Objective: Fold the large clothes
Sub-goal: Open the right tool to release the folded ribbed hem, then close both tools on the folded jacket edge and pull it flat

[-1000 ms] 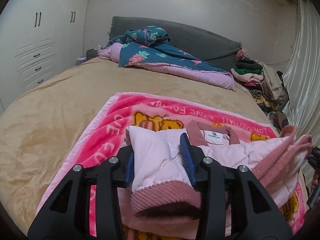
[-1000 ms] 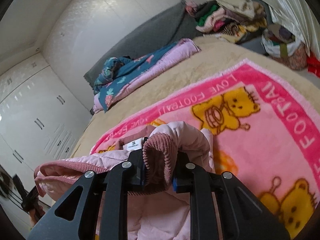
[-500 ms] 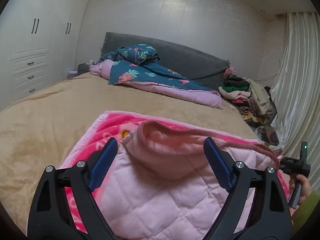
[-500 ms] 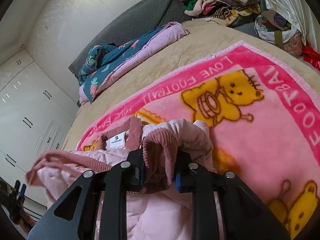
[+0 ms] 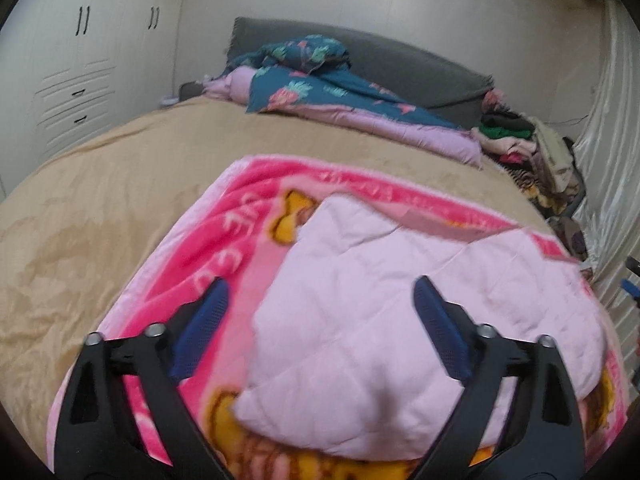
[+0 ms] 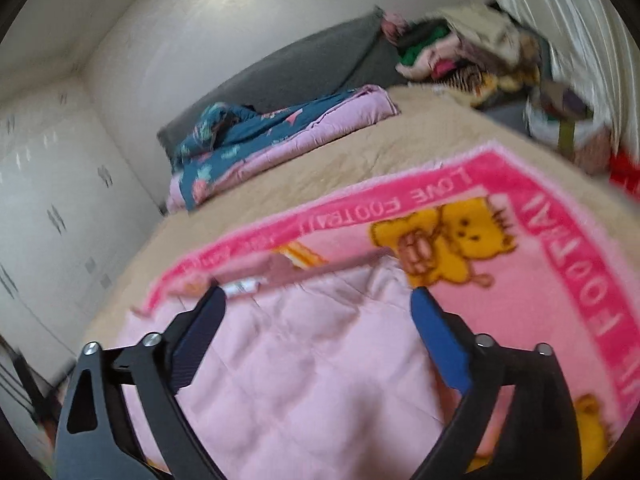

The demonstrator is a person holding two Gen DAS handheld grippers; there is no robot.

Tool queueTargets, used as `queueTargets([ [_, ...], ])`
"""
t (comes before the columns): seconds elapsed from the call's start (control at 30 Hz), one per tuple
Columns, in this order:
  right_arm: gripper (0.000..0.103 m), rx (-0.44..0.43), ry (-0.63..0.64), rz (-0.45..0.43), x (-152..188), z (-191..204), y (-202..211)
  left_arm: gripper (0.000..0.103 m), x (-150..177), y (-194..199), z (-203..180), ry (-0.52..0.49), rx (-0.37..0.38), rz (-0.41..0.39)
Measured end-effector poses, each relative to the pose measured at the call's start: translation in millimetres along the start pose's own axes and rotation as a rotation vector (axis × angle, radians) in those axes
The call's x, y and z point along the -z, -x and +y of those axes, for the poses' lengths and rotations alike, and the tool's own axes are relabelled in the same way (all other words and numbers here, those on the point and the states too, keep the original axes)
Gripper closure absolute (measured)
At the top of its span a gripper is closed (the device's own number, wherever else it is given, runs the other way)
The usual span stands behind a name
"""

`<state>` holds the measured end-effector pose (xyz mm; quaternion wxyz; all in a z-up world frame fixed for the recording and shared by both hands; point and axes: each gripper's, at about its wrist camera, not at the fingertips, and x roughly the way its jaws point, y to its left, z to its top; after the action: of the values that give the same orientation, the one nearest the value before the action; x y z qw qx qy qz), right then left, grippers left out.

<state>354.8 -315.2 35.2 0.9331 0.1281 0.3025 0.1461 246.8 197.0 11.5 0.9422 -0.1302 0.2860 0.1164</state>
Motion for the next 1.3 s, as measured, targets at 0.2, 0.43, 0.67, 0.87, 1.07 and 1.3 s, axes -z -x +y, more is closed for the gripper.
queueTargets([
  [0.2,0.006,0.038,0.106,0.075,58,-9,5,0.01,25,-22,30,0.05,0.078,0.089],
  [0.43,0.006,0.024,0.118,0.157,93,-20,-20,0.01,47,-43,33,0.069,0.18,0.163],
  [0.67,0.071,0.03,0.163,0.125,103,-5,-28,0.071,48,-47,4,-0.007,0.14,0.16],
  [0.87,0.082,0.046,0.16,-0.012,58,10,-17,0.079,6,-35,-19,-0.056,0.097,0.048],
  [1.07,0.083,0.091,0.104,-0.013,27,4,-52,0.079,-24,-65,-34,-0.073,0.045,0.047],
  [1.3,0.083,0.149,0.081,0.049,26,-6,-99,0.079,-27,-100,-37,-0.081,-0.013,0.092],
])
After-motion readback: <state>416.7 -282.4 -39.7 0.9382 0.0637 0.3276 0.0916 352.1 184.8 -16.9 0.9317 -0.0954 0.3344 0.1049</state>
